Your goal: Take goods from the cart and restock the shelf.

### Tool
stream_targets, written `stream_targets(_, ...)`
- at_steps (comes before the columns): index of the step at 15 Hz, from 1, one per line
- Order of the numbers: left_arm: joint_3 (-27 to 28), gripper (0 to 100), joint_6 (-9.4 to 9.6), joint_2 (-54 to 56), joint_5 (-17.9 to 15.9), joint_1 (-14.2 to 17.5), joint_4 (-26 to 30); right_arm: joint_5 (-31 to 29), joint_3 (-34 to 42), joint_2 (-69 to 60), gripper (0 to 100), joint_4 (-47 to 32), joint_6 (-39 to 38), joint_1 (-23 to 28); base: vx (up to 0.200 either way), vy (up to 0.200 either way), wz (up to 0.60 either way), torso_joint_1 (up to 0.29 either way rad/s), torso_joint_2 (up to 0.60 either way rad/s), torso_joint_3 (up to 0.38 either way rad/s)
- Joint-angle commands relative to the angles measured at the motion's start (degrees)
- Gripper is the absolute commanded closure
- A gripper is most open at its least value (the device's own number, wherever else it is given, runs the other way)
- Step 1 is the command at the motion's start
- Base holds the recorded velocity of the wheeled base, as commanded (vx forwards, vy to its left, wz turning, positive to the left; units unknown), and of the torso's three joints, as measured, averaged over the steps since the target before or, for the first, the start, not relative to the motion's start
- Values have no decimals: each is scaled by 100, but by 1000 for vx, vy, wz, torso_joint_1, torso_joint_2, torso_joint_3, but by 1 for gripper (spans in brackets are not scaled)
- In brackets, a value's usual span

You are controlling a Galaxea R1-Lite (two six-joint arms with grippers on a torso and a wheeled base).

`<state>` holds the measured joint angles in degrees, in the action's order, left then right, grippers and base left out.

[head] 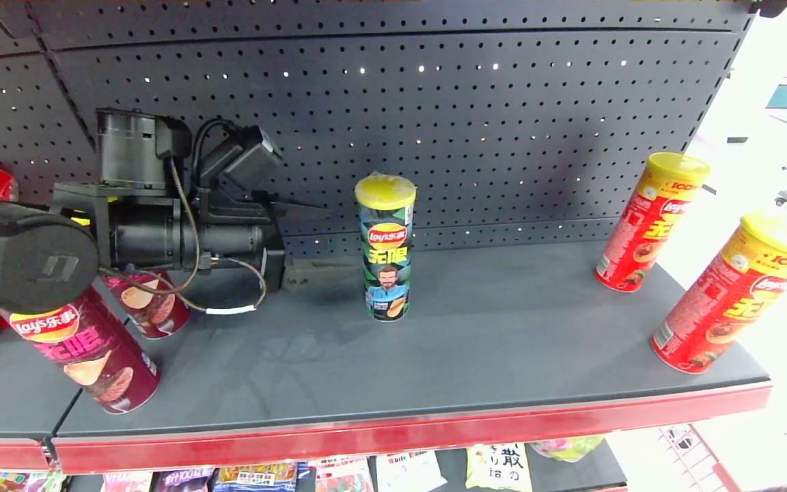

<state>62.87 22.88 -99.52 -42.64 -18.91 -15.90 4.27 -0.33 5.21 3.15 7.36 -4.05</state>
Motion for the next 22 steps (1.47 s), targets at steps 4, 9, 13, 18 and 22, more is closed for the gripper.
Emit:
stream_targets(4,718,0,-29,-638,-16,10,8,4,-2,16,100,2,2,0,0,0,0,0,0,0)
stream_targets(9,1035,0,-126,-955,-42,-87,16,-5,-2,16,100,2,2,9,0,0,0,0,0,0)
stream_targets(13,1166,0,-258,-1148,-34,-227,8,-5,-2,7,100,2,2,9,0,0,0,0,0,0)
stream_targets(18,1562,0,-258,-1491,-34,-289,16,-5,-2,16,100,2,2,9,0,0,0,0,0,0)
stream_targets(22,1720,0,-267,-1658,10,-386,16,-31,-2,16,100,2,2,9,0,0,0,0,0,0)
